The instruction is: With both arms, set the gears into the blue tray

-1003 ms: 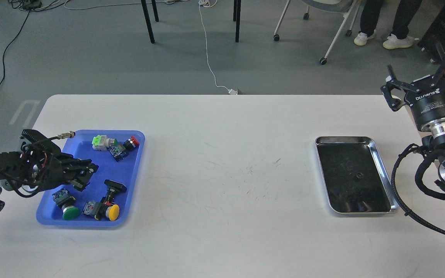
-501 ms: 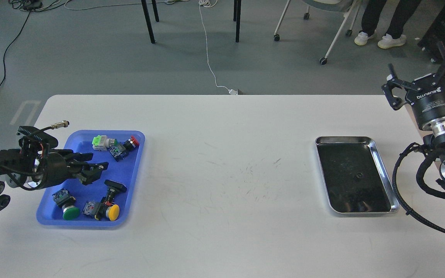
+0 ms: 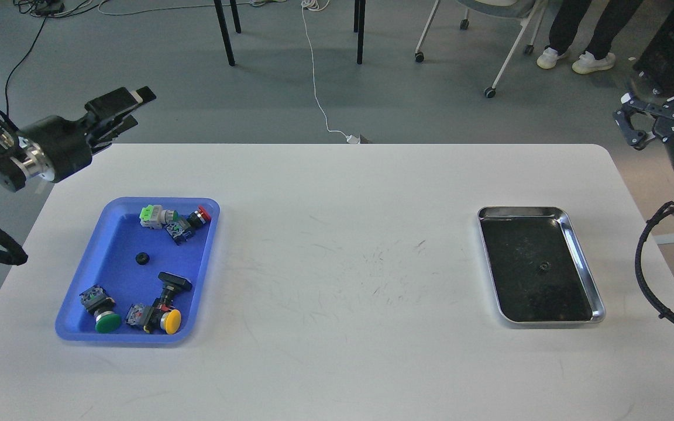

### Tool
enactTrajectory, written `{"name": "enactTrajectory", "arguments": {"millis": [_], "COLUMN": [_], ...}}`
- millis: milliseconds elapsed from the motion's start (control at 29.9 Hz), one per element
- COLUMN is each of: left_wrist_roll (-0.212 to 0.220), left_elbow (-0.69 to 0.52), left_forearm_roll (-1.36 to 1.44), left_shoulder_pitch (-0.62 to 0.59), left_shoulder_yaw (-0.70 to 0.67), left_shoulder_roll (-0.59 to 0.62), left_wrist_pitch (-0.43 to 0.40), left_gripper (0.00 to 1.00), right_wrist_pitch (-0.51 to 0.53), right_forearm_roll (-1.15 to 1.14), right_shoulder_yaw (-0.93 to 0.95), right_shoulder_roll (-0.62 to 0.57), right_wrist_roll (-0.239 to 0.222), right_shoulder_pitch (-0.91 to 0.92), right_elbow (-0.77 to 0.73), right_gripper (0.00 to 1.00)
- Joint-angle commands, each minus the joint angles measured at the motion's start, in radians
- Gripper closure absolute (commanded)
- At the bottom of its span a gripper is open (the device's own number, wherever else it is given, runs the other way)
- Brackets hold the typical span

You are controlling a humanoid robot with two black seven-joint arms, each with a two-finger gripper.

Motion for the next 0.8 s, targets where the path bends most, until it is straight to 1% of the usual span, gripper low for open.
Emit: {"name": "enactTrajectory", "arguments": {"millis": [0,167,234,334,435,501,568,635,769], "left_wrist_roll": [0.002,0.008,0.008,0.008,0.010,0.020,0.028,0.028,0.030], "left_elbow": [0.008,0.038,0.069,0.130,0.196,0.219,0.220,0.220,0.220], "left_forearm_roll": [-0.219,-0.331,-0.377,-0.475,-0.612,-0.679,-0.718,-0.735,-0.743], "left_shoulder_pitch": [-0.018,-0.013,-0.003,0.008,0.016,0.028,0.045,0.062,0.071], "left_shoulder_yaw": [-0.050,-0.173,-0.218,-0.241,-0.241,-0.241,-0.242,-0.244,-0.259], "left_shoulder_roll": [-0.062,-0.170,-0.209,-0.252,-0.267,-0.270,-0.272,-0.278,-0.289], "left_wrist_pitch": [-0.026,-0.026,-0.026,-0.034,-0.072,-0.100,-0.106,-0.109,-0.114], "left_gripper": [0.02,0.02,0.02,0.02,0.02,0.02,0.02,0.02,0.02], "right_wrist_pitch": [0.004,-0.002,-0.001,0.001,-0.001,-0.007,-0.007,-0.007,-0.010], "right_forearm_roll": [-0.141,-0.338,-0.384,-0.505,-0.695,-0.813,-0.935,-1.055,-1.215], "right_shoulder_yaw": [-0.140,-0.425,-0.583,-0.802,-1.003,-1.102,-1.169,-1.234,-1.395], "right_shoulder_roll": [-0.107,-0.161,-0.164,-0.144,-0.087,-0.046,0.002,0.055,0.155], "right_wrist_roll": [0.000,0.000,0.000,0.000,0.000,0.000,0.000,0.000,0.000], "right_shoulder_pitch": [0.125,0.421,0.570,0.771,0.941,1.006,1.049,1.086,1.143], "right_elbow": [0.020,0.033,0.043,0.045,0.045,0.043,0.042,0.036,0.034], "right_gripper": [0.02,0.02,0.02,0.02,0.02,0.02,0.02,0.02,0.02]}}
